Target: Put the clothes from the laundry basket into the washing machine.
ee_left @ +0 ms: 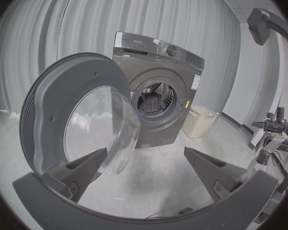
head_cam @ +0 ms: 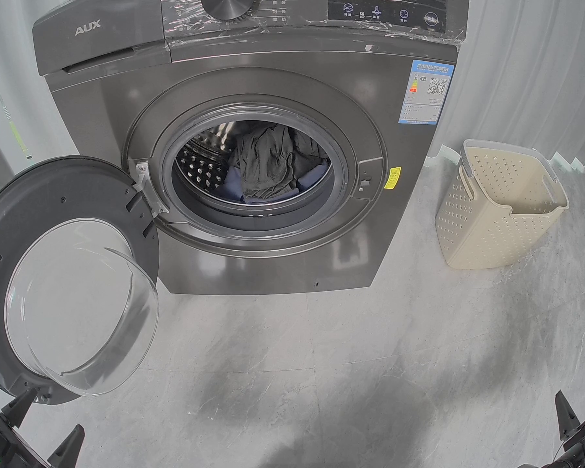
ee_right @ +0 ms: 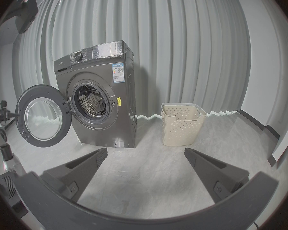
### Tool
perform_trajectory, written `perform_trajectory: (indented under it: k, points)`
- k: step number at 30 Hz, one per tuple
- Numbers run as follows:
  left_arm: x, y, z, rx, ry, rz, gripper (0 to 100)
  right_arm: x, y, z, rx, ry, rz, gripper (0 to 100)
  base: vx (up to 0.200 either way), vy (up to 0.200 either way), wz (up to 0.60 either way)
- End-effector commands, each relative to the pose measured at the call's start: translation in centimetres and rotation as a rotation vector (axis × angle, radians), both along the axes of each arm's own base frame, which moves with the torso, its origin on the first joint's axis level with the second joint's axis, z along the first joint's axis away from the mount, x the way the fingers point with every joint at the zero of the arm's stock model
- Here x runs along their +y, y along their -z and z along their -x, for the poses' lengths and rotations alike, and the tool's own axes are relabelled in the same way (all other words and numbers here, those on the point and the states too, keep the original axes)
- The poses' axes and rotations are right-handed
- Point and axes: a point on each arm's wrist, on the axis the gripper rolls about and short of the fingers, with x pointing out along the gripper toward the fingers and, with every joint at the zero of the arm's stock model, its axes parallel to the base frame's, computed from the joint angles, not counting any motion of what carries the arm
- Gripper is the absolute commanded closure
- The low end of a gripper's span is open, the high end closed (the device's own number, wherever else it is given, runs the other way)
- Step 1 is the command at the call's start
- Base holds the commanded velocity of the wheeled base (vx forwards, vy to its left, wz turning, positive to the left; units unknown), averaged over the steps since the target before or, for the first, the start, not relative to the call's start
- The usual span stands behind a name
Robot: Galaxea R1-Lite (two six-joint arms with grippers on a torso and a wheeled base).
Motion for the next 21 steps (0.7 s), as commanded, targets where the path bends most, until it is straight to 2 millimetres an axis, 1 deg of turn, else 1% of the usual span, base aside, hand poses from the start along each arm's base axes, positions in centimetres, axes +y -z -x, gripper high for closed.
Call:
perform_trajectory:
  k: [1,2,3,4,5,6,12,18,21]
  points:
    - [-0.05,1.29,1.37,-0.099,-0.097,-0.009,0,0.07,0.73,0.26,-0.013,0.021,-0.025,0,0.000,0.000,0.00]
    - [0.16,1.38,1.33,-0.103,-0.192,-0.075,0,0.07,0.77,0.24,-0.010,0.021,-0.018,0,0.000,0.000,0.00]
    - [0.29,1.67,1.31,-0.079,-0.248,-0.115,0,0.08,0.73,0.25,-0.011,0.018,-0.016,0,0.000,0.000,0.00]
    - [0.31,1.75,1.32,-0.068,-0.257,-0.123,0,0.08,0.73,0.25,-0.012,0.015,-0.012,0,0.000,0.000,0.00]
    - [0.31,1.75,1.32,-0.068,-0.257,-0.123,0,0.08,0.73,0.25,-0.012,0.015,-0.012,0,0.000,0.000,0.00]
    - [0.30,1.86,1.32,-0.052,-0.253,-0.070,0,0.11,0.73,0.25,-0.012,0.004,-0.010,0,0.000,0.000,0.00]
    - [0.32,1.80,1.33,-0.053,-0.250,-0.053,0,0.12,0.73,0.25,-0.011,0.001,-0.012,0,0.000,0.000,0.00]
    - [0.31,1.85,1.32,-0.052,-0.247,-0.062,0,0.12,0.73,0.26,-0.013,0.001,-0.012,0,-0.200,0.000,0.00]
    - [0.31,1.85,1.32,-0.052,-0.246,-0.062,0,0.12,0.73,0.26,-0.013,0.001,-0.012,0,0.000,0.000,0.00]
